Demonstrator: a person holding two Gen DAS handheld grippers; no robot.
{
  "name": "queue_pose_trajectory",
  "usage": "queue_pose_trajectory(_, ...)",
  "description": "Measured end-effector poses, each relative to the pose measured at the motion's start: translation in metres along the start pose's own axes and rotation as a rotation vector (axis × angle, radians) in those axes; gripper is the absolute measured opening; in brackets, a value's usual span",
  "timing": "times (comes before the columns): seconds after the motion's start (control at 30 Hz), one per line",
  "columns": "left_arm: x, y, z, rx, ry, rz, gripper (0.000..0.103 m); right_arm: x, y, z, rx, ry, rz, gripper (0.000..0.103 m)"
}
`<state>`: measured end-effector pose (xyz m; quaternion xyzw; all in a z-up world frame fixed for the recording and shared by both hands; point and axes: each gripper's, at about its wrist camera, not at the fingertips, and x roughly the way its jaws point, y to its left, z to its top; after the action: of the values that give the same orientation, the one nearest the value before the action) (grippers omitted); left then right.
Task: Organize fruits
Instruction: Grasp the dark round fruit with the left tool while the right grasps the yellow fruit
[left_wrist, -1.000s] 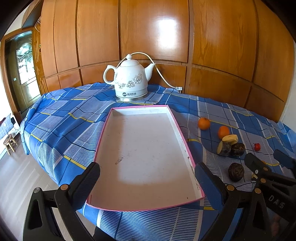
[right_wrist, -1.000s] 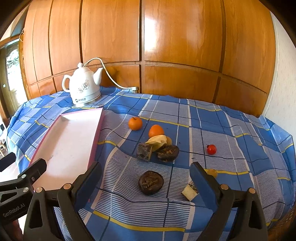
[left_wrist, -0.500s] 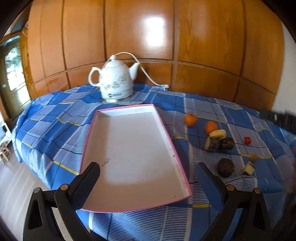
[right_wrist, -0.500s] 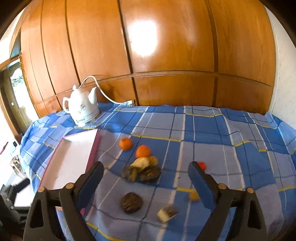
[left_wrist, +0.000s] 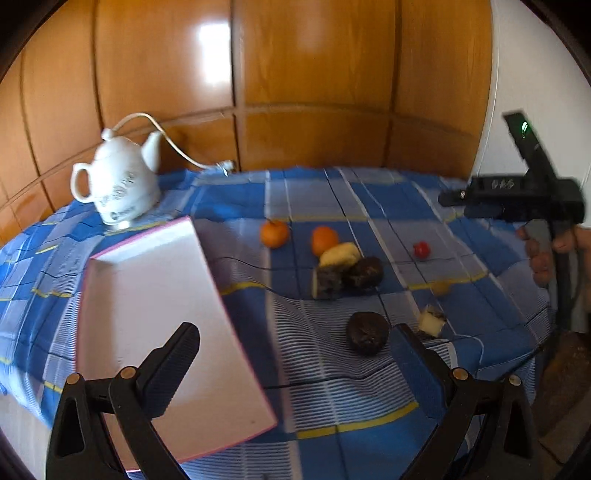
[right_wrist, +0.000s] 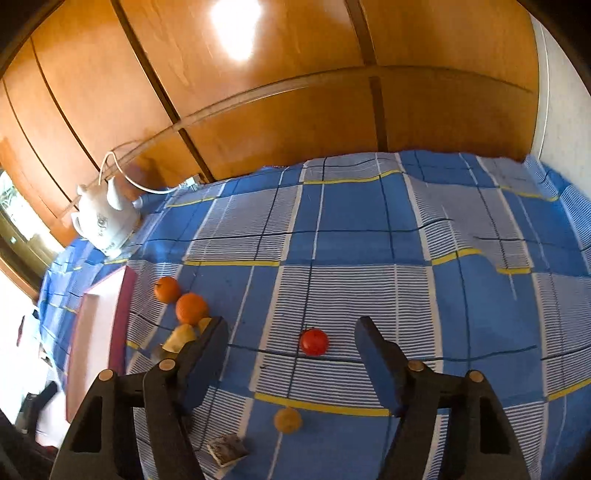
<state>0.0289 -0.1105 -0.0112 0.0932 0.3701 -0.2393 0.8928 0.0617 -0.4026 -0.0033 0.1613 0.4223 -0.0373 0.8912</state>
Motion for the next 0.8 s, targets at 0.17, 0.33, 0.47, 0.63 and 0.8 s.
queue_pose_trajectory(0.17,0.035,-0.026,0.013,0.057,0.083,-0.055,0.08,-0.001,0.005,-0.002,-0.002,0.021,0.038,0.072)
queue_pose_trajectory(0.33,0.077,-0.044,0.013,0.111,0.189,-0.098,0.069,0.001,0.005,-0.001,-0.001,0.031,0.038,0.072)
queue_pose_trajectory(0.47,0.097,-0.054,0.006,0.118,0.239,-0.145,0.06,0.002,-0.001,0.001,0.021,0.035,0.045,0.072)
queue_pose_trajectory(0.63,0.095,-0.054,-0.006,0.115,0.225,-0.178,0.043,0.009,-0.005,0.003,0.018,0.064,0.042,0.063)
queue_pose_trajectory(0.8,0.074,-0.041,-0.009,0.061,0.18,-0.177,0.043,0.024,0.007,-0.003,-0.058,0.149,0.043,0.054)
